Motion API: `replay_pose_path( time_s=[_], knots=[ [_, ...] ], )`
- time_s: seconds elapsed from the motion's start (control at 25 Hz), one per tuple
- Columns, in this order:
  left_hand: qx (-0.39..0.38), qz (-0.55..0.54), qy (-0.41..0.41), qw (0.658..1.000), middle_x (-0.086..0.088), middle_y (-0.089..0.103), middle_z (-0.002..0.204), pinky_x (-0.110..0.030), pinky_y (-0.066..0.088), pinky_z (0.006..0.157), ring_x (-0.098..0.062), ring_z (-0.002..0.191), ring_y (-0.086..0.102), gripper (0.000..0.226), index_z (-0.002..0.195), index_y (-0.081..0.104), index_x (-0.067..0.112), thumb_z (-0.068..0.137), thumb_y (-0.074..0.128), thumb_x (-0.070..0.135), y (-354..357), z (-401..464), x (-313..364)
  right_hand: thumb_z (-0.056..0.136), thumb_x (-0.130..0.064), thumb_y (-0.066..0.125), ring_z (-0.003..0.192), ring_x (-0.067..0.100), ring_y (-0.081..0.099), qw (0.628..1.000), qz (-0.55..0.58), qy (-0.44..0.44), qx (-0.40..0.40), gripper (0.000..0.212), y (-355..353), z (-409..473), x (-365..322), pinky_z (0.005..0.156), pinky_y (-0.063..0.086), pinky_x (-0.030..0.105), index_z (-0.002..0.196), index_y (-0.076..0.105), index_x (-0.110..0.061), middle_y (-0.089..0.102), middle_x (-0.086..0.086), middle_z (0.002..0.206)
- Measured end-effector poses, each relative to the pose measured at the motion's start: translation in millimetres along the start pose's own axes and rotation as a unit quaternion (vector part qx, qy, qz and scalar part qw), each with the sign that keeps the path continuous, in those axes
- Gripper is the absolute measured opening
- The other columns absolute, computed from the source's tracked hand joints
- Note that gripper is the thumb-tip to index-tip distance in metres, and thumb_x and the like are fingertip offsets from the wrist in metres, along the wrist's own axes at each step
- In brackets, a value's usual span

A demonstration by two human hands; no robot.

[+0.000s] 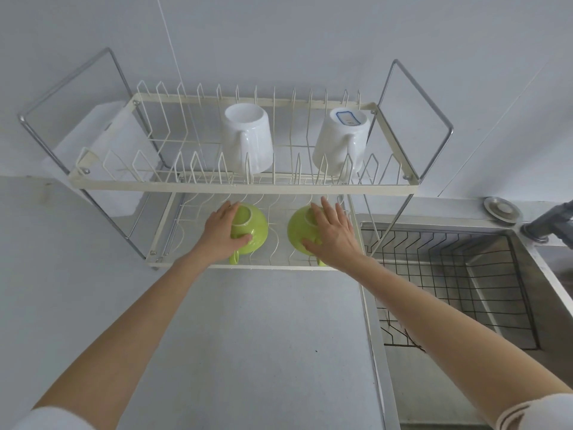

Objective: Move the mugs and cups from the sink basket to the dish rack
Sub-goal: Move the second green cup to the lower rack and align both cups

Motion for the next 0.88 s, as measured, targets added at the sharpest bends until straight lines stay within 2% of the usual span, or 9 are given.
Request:
replay_pose_path(
  time_s=[0.16, 0.28, 0.52, 0.88],
  knots=[
    [0.034, 0.012, -0.005, 0.999, -0.013, 0.021, 0.152, -0.037, 0.019, 0.112, -0.030, 0.138, 0.023, 0.074, 0.140, 0.025, 0.011, 0.079, 0.065, 0.026, 8, 1, 7, 0.086, -0.032, 0.058, 0.143, 0.031, 0.006, 0.999, 0.042, 0.012, -0.001, 0.075, 4, 0, 6, 0.115, 0.021, 0.046, 0.145, 0.016, -0.016, 0.009, 0.002, 0.157],
    [0.028, 0.015, 0.005, 0.999, -0.012, 0.022, 0.152, -0.037, 0.022, 0.111, -0.032, 0.136, 0.027, 0.074, 0.140, 0.026, 0.013, 0.079, 0.065, 0.029, 16, 2, 20, 0.083, -0.033, 0.063, 0.141, 0.027, 0.014, 0.999, 0.044, 0.002, 0.006, 0.076, -1, 0, 8, 0.112, 0.028, 0.044, 0.143, 0.020, -0.017, 0.016, 0.002, 0.155],
    [0.011, 0.036, 0.018, 0.999, -0.012, 0.021, 0.152, -0.039, 0.023, 0.110, -0.033, 0.135, 0.028, 0.076, 0.141, 0.023, 0.013, 0.080, 0.064, 0.031, 24, 2, 31, 0.080, -0.035, 0.066, 0.137, 0.028, 0.024, 0.999, 0.029, -0.016, -0.015, 0.080, -8, 1, 12, 0.110, 0.029, 0.039, 0.143, 0.021, -0.016, 0.022, 0.003, 0.151],
    [-0.001, 0.045, 0.014, 0.999, -0.007, 0.020, 0.153, -0.042, 0.024, 0.110, -0.034, 0.136, 0.026, 0.079, 0.141, 0.022, 0.017, 0.078, 0.066, 0.034, 25, 5, 26, 0.080, -0.034, 0.066, 0.137, 0.029, 0.022, 1.000, 0.029, -0.005, -0.009, 0.080, -8, -1, 17, 0.109, 0.031, 0.042, 0.143, 0.020, -0.016, 0.020, 0.003, 0.152]
  ],
)
Point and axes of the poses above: each hand's wrist, its own z-axis towards the middle knuckle, its own y-axis out of the palm, x = y × z, the point moved 6 cm from there along z, towards the middle knuckle
